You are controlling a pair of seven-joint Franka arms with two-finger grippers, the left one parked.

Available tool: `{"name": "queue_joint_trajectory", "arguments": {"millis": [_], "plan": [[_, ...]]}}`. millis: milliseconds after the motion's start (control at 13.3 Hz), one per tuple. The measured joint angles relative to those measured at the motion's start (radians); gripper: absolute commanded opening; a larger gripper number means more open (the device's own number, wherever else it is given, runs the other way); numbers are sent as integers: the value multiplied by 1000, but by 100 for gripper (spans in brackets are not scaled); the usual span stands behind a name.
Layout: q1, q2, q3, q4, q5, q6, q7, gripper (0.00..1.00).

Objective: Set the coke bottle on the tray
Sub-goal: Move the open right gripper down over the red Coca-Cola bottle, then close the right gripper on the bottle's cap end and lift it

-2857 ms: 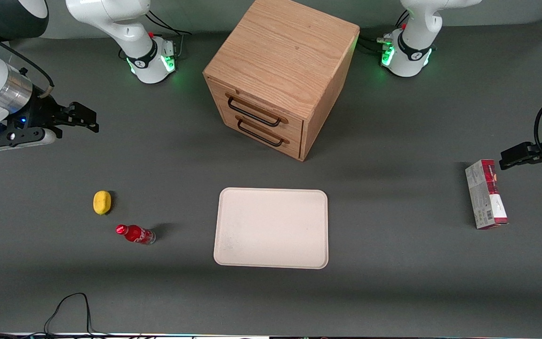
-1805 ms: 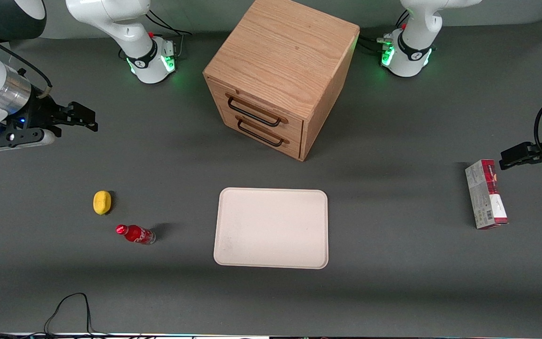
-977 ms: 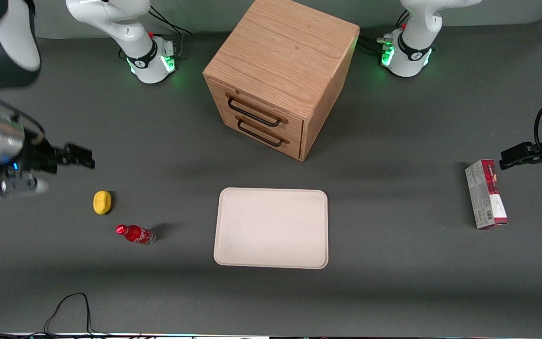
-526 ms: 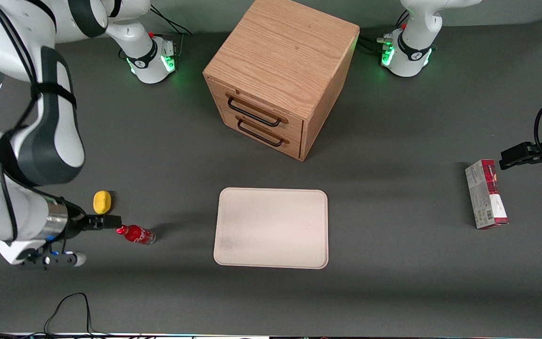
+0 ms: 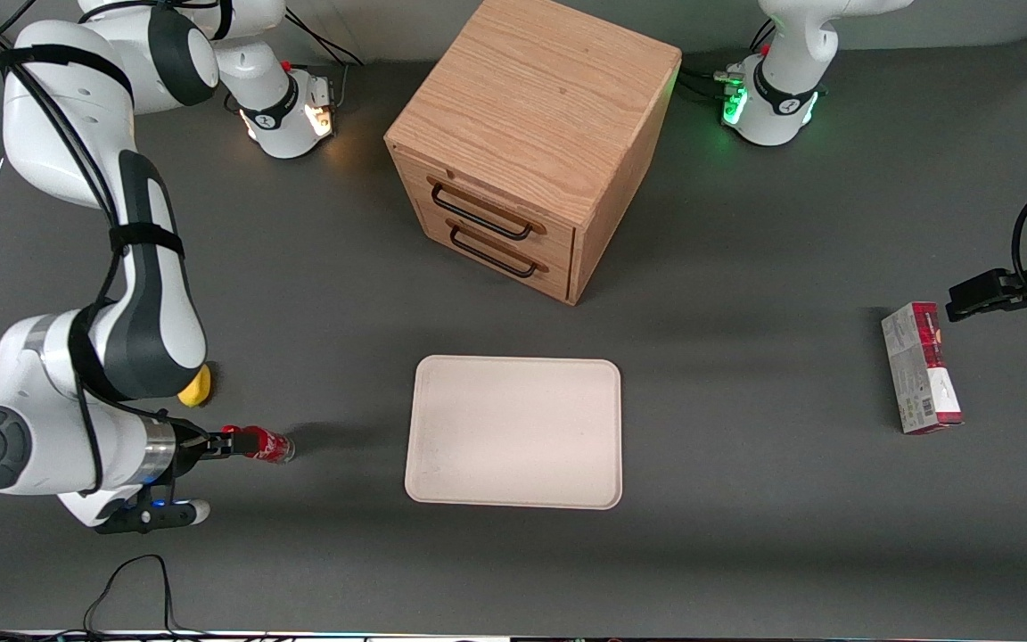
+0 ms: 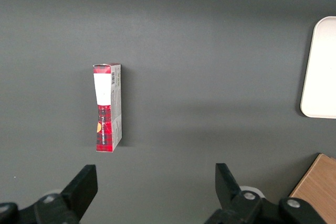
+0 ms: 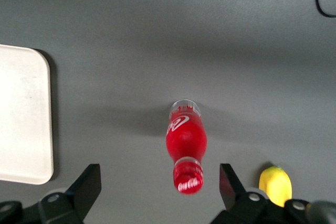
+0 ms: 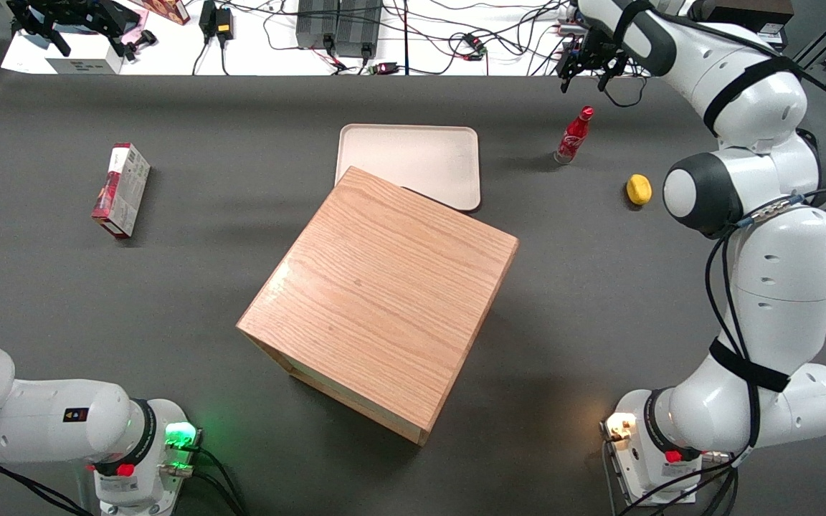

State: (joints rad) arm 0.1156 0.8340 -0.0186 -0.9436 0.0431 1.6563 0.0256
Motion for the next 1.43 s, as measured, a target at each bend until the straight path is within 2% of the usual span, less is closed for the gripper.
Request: {"name": "queue_joint_trajectory", "arguments": {"millis": [301, 677, 977, 1053, 1128, 1203, 1353, 1429], "plan": [[0, -31, -3, -132, -2, 94, -25, 100], [-1, -149, -5, -356, -4, 229, -43, 99], [-3, -181, -9, -414, -5, 249, -55, 98], [-4, -181, -10, -416, -5, 251, -57, 95], [-5, -181, -11, -418, -5, 251, -61, 85], [-5, -181, -11, -418, -5, 252, -69, 67], [-5, -182, -11, -418, -5, 252, -78, 0], [-6, -182, -12, -418, -5, 252, -79, 0]]}}
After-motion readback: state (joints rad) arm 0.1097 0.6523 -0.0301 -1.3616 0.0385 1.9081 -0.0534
